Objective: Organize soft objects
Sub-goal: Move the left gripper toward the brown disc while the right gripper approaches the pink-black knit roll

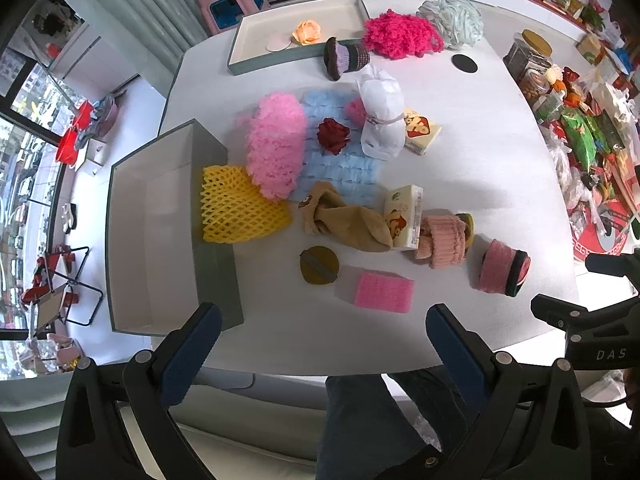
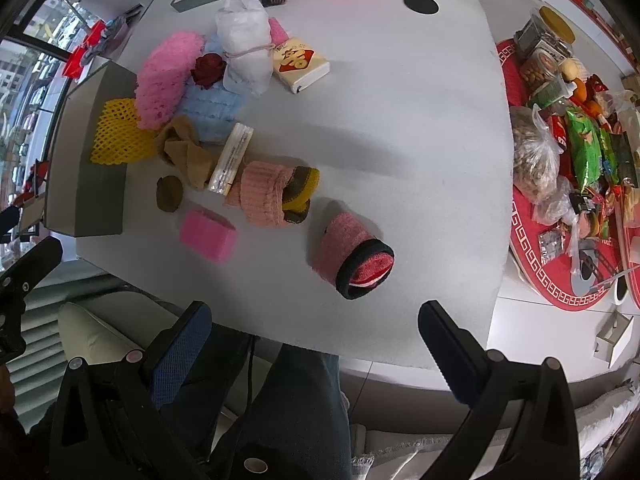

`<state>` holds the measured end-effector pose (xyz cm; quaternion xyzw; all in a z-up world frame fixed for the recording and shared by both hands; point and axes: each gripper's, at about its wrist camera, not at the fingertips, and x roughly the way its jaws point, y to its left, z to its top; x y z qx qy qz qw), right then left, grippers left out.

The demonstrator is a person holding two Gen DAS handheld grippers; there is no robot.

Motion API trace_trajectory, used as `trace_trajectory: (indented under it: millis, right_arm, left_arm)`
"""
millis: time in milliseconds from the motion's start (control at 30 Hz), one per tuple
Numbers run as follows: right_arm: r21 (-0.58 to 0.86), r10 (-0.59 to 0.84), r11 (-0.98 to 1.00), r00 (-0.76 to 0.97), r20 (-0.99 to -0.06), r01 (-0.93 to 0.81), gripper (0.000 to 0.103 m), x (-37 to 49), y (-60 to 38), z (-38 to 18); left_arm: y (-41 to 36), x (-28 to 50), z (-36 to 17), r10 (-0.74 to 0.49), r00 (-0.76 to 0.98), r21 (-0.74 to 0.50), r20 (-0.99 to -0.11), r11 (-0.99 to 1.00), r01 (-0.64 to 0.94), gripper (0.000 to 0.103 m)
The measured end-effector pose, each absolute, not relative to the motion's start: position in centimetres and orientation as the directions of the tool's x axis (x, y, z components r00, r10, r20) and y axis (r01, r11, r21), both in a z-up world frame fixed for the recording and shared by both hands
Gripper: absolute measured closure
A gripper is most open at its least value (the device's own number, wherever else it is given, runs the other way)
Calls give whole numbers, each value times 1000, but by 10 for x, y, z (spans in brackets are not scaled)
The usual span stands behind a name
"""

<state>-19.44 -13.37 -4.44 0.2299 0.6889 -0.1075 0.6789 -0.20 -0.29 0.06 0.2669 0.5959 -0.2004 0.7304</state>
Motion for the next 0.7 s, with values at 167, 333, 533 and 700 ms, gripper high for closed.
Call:
trace_trajectory:
  millis: [167, 333, 533, 700]
  right_arm:
    - [148, 153, 872, 27, -988, 466, 0, -198, -135, -45]
    - [166, 185, 860, 9, -983, 483, 0, -200, -138, -48]
    - [157, 190, 841, -12, -982, 518, 0, -205, -143, -59]
    - [138, 181, 829, -28, -983, 542, 0, -206, -146, -73]
  left_arm:
    - [-5, -4, 0, 42, 205, 162, -978, 773, 613, 0]
    - [9, 8, -10, 6, 172, 102, -985, 822, 561, 0]
    - [37, 29, -38, 56, 89, 91, -994, 887, 453, 0]
    - [49, 39, -69, 68, 40, 78, -997, 922, 378, 0]
